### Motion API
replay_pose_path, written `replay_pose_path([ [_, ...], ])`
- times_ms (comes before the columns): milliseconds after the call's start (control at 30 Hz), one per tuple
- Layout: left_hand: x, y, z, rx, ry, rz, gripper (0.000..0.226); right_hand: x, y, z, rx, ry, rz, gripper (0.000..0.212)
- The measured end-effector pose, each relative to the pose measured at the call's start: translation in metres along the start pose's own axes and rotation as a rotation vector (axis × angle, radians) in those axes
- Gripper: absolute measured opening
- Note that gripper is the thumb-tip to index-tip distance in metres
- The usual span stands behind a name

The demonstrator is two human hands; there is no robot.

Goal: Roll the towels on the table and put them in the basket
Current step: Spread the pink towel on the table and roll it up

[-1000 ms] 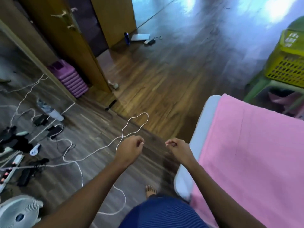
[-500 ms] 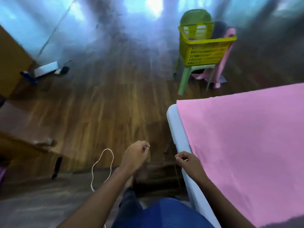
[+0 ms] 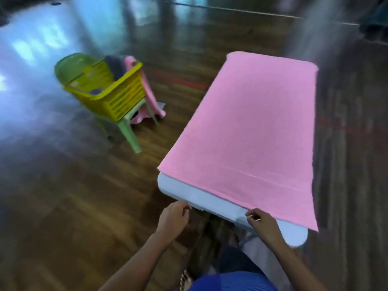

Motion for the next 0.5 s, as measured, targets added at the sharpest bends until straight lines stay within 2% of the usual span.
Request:
replay_pose_path([
  [167,-0.061,0.005,0.009,-0.097,0.120,-0.106,0.019,-0.011,0.007,0.026,0.056,0.118,0.140,0.017],
  [333,-0.106,0.014,0.017,-0.232,0.197,-0.137,0.024,-0.033,0.011,0.039,0.375,0.057,0.245,0.033],
  [500,-0.131,0.015,0.007,-0.389,0.204,-0.170,0.030,-0.038,0.012,0.050,0.627,0.082,0.204,0.050],
])
Point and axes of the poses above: each hand's wrist, its own x-axis away from the middle knuckle, its own y-axis out of the palm, z = x × y, the point moved 1 cm from there along -x, towards the middle knuckle, and after that the axes turned 12 degrees about x, right-handed, at the moved point
